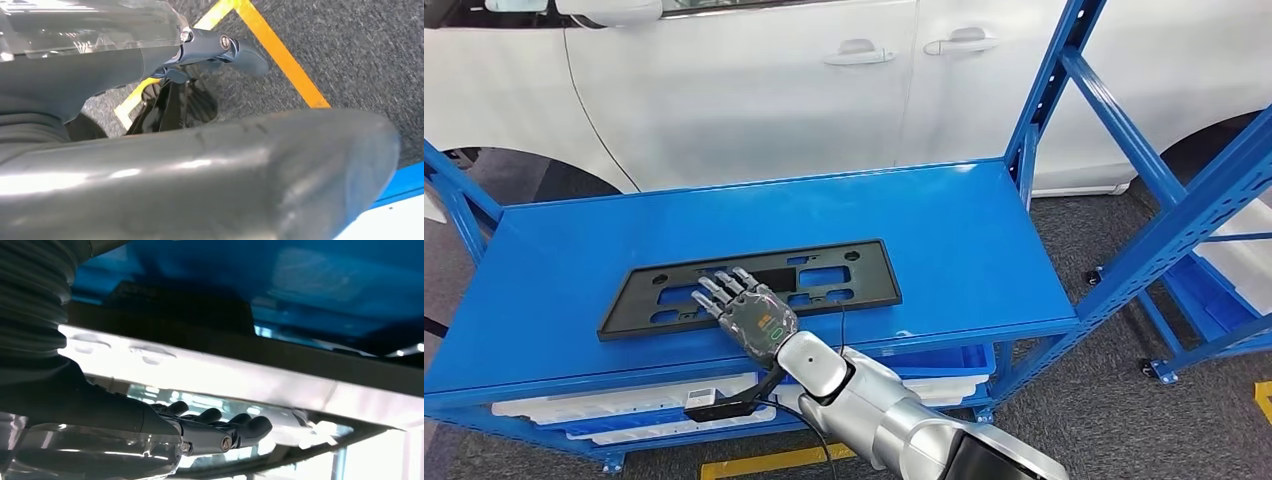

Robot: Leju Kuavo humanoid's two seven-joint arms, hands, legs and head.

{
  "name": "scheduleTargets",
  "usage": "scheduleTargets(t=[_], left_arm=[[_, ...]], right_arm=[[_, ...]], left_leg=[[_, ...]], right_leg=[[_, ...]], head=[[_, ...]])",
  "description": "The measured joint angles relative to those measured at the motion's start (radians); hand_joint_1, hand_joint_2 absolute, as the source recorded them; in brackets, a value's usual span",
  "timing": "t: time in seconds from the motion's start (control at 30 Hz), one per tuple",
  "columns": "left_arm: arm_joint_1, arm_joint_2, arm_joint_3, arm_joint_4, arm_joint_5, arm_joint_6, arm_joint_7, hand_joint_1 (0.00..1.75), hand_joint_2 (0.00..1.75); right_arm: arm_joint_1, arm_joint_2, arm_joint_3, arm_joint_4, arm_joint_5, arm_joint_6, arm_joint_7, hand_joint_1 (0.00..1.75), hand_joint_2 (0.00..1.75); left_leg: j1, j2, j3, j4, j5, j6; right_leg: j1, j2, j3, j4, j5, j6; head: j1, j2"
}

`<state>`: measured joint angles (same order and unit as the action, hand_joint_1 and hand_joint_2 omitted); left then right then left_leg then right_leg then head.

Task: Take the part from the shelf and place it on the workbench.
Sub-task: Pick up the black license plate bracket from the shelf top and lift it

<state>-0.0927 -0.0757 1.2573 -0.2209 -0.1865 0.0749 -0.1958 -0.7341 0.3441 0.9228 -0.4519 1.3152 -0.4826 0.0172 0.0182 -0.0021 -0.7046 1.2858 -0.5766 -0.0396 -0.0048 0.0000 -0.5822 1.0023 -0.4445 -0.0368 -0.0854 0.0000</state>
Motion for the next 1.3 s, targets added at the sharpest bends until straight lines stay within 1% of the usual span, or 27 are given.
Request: scheduleTargets(t=[0.03,0.07,0.13,0.17,0.2,0.3,0.33,0.4,0.47,0.5,0.53,0.57,0.63,0.67,0.73,0.8,0.87,0.9,0.97,1.0,1.03,1.07,1.13,1.17,1.2,1.23,1.3], left_arm=[[0.000,0.001,-0.001,0.000,0.000,0.000,0.000,0.00,0.00],[0.000,0.001,-0.001,0.000,0.000,0.001,0.000,0.00,0.00],[-0.001,0.003,-0.002,0.000,0.000,0.001,0.000,0.00,0.00],[-0.002,0.003,-0.003,0.000,0.000,0.001,0.000,0.00,0.00],[-0.003,0.003,-0.004,0.000,0.000,0.000,0.000,0.00,0.00],[-0.002,0.003,-0.007,0.000,0.000,-0.001,0.000,0.00,0.00],[-0.002,0.003,-0.007,0.000,0.000,-0.001,0.000,0.00,0.00],[-0.004,0.003,-0.008,0.000,0.000,-0.001,-0.002,0.00,0.00],[-0.004,0.004,-0.009,0.000,0.000,-0.002,-0.004,0.00,0.00],[-0.004,0.004,-0.009,0.000,0.000,-0.002,-0.005,0.00,0.00],[-0.004,0.004,-0.009,0.000,0.000,-0.002,-0.006,0.00,0.00],[-0.003,0.004,-0.009,0.000,0.000,-0.002,-0.006,0.00,0.00],[-0.004,0.003,-0.010,0.000,0.000,-0.002,-0.006,0.00,0.00],[-0.004,0.002,-0.010,0.000,0.000,-0.003,-0.006,0.00,0.00],[-0.004,0.000,-0.010,0.000,0.000,-0.003,-0.006,0.00,0.00],[-0.004,0.001,-0.011,0.000,0.000,-0.003,-0.006,0.00,0.00],[-0.004,0.003,-0.011,0.000,0.000,-0.003,-0.006,0.00,0.00],[-0.004,0.004,-0.011,0.000,0.000,-0.004,-0.006,0.00,0.00],[-0.003,0.004,-0.011,0.000,0.000,-0.005,-0.006,0.00,0.00],[-0.003,0.004,-0.011,0.000,0.000,-0.005,-0.006,0.00,0.00],[-0.003,0.004,-0.011,0.000,0.000,-0.005,-0.006,0.00,0.00],[-0.003,0.005,-0.011,0.000,0.000,-0.006,-0.006,0.00,0.00],[-0.004,0.006,-0.011,0.000,0.000,-0.006,-0.007,0.00,0.00],[-0.004,0.006,-0.011,0.000,0.000,-0.006,-0.008,0.00,0.00],[-0.005,0.006,-0.011,0.000,0.000,-0.006,-0.008,0.00,0.00],[-0.005,0.006,-0.011,0.000,0.000,-0.006,-0.008,0.00,0.00],[-0.005,0.006,-0.011,0.000,0.000,-0.006,-0.008,0.00,0.00]], right_arm=[[-0.001,0.000,0.000,0.004,-0.005,0.000,0.004,0.00,1.75],[-0.002,0.000,0.000,0.006,-0.010,0.000,0.006,0.00,1.75],[-0.009,0.000,0.000,0.011,-0.016,-0.001,0.012,0.00,1.75],[-0.014,0.000,0.000,0.013,-0.017,-0.001,0.018,0.00,1.75],[-0.018,0.000,0.000,0.016,-0.019,-0.001,0.024,0.00,1.75],[-0.026,0.000,0.000,0.024,-0.019,-0.002,0.041,0.00,1.75],[-0.029,0.000,0.000,0.027,-0.015,-0.002,0.048,0.00,1.75],[-0.037,0.000,0.002,0.036,-0.001,0.001,0.073,0.00,1.75],[-0.042,-0.001,0.005,0.053,0.013,0.007,0.103,0.00,1.75],[-0.043,-0.002,0.006,0.061,0.017,0.011,0.116,0.00,1.75],[-0.046,-0.002,0.006,0.069,0.020,0.017,0.127,0.01,1.75],[-0.050,-0.002,0.006,0.076,0.021,0.024,0.138,0.40,1.75],[-0.063,-0.003,0.006,0.091,0.025,0.043,0.163,1.27,1.75],[-0.070,-0.004,0.006,0.099,0.027,0.053,0.174,1.69,1.75],[-0.077,-0.009,0.006,0.113,0.030,0.074,0.193,1.75,1.75],[-0.080,-0.014,0.005,0.124,0.031,0.090,0.207,1.75,1.75],[-0.083,-0.019,0.005,0.132,0.031,0.101,0.213,1.75,1.75],[-0.084,-0.021,0.004,0.135,0.032,0.105,0.216,1.75,1.75],[-0.084,-0.024,0.004,0.142,0.033,0.110,0.219,1.75,1.75],[-0.083,-0.026,0.004,0.146,0.033,0.111,0.219,1.75,1.75],[-0.082,-0.027,0.004,0.148,0.034,0.112,0.218,1.75,1.75],[-0.082,-0.028,0.004,0.150,0.034,0.114,0.216,1.75,1.75],[-0.082,-0.029,0.004,0.152,0.034,0.115,0.214,1.75,1.75],[-0.084,-0.029,0.004,0.153,0.035,0.116,0.214,1.75,1.75],[-0.085,-0.029,0.004,0.154,0.036,0.117,0.213,1.75,1.75],[-0.087,-0.030,0.003,0.154,0.039,0.117,0.211,1.75,1.75],[-0.089,-0.030,0.001,0.155,0.045,0.117,0.205,1.75,1.75]], left_leg=[[0.003,0.000,0.000,-0.002,0.014,-0.003],[0.006,0.000,0.021,-0.046,0.046,-0.006],[0.009,0.001,0.089,-0.186,0.110,-0.009],[0.009,0.000,0.113,-0.237,0.126,-0.004],[0.007,-0.002,0.124,-0.262,0.129,0.002],[0.004,-0.004,0.122,-0.267,0.129,0.024],[0.005,-0.004,0.122,-0.269,0.131,0.031],[0.005,-0.002,0.123,-0.272,0.134,0.044],[0.002,-0.001,0.121,-0.272,0.134,0.051],[0.000,-0.001,0.122,-0.272,0.133,0.052],[-0.002,-0.001,0.123,-0.272,0.133,0.053],[-0.003,-0.002,0.125,-0.272,0.132,0.053],[-0.007,-0.003,0.129,-0.272,0.130,0.052],[-0.010,-0.003,0.130,-0.271,0.129,0.049],[-0.011,-0.004,0.129,-0.271,0.128,0.040],[-0.009,-0.002,0.130,-0.273,0.127,0.028],[-0.008,-0.002,0.120,-0.246,0.105,0.019],[-0.006,-0.001,0.102,-0.203,0.078,0.015],[-0.002,-0.001,0.046,-0.075,0.016,0.006],[0.000,-0.001,0.022,-0.023,0.000,0.002],[0.002,-0.001,0.012,-0.003,0.001,-0.002],[0.005,-0.001,0.021,-0.021,0.022,-0.005],[0.010,0.000,0.082,-0.147,0.089,-0.007],[0.010,0.000,0.113,-0.211,0.110,-0.004],[0.009,0.000,0.133,-0.253,0.121,0.000],[0.007,0.000,0.142,-0.272,0.121,0.007],[0.005,0.000,0.143,-0.274,0.122,0.021]], right_leg=[[-0.001,0.000,0.000,0.001,-0.001,0.001],[-0.002,0.001,0.001,0.003,-0.003,0.004],[-0.003,0.003,0.002,0.011,-0.009,0.014],[-0.002,0.004,0.000,0.016,-0.012,0.020],[-0.001,0.004,-0.002,0.019,-0.013,0.025],[-0.001,0.005,-0.006,0.021,-0.014,0.039],[-0.002,0.004,-0.011,0.033,-0.024,0.044],[-0.005,0.004,-0.049,0.115,-0.074,0.051],[-0.005,0.003,-0.113,0.249,-0.133,0.054],[-0.005,0.003,-0.135,0.294,-0.144,0.054],[-0.005,0.003,-0.141,0.304,-0.135,0.052],[-0.004,0.003,-0.127,0.274,-0.109,0.048],[0.002,0.003,-0.062,0.139,-0.042,0.033],[0.005,0.003,-0.034,0.078,-0.021,0.028],[0.011,0.003,-0.011,0.024,-0.011,0.023],[0.008,0.004,-0.008,0.015,-0.006,0.018],[0.001,0.004,-0.001,0.003,0.001,0.009],[-0.001,0.003,0.002,-0.002,0.003,0.006],[-0.001,0.001,0.003,-0.003,0.003,0.003],[0.000,0.001,0.003,-0.003,0.003,0.003],[-0.001,0.001,0.003,-0.002,0.003,0.003],[-0.001,0.001,0.004,-0.001,0.002,0.004],[-0.002,0.002,0.006,0.004,-0.002,0.010],[-0.001,0.003,0.005,0.008,-0.005,0.015],[0.001,0.003,0.003,0.011,-0.007,0.021],[0.002,0.004,0.002,0.013,-0.007,0.026],[0.003,0.005,0.001,0.012,-0.006,0.037]], head=[[0.000,0.000],[0.000,0.000],[0.000,0.000],[0.000,0.000],[0.000,0.000],[0.000,0.000],[0.000,0.000],[0.000,0.000],[0.000,0.000],[0.000,0.000],[0.000,0.000],[0.000,0.000],[0.000,0.000],[0.000,0.000],[0.000,0.000],[0.000,0.000],[0.000,0.000],[0.000,0.000],[0.000,0.000],[0.000,0.000],[0.000,0.000],[0.000,0.000],[0.000,0.000],[0.000,0.000],[0.000,0.000],[0.000,0.000],[0.000,0.000]])
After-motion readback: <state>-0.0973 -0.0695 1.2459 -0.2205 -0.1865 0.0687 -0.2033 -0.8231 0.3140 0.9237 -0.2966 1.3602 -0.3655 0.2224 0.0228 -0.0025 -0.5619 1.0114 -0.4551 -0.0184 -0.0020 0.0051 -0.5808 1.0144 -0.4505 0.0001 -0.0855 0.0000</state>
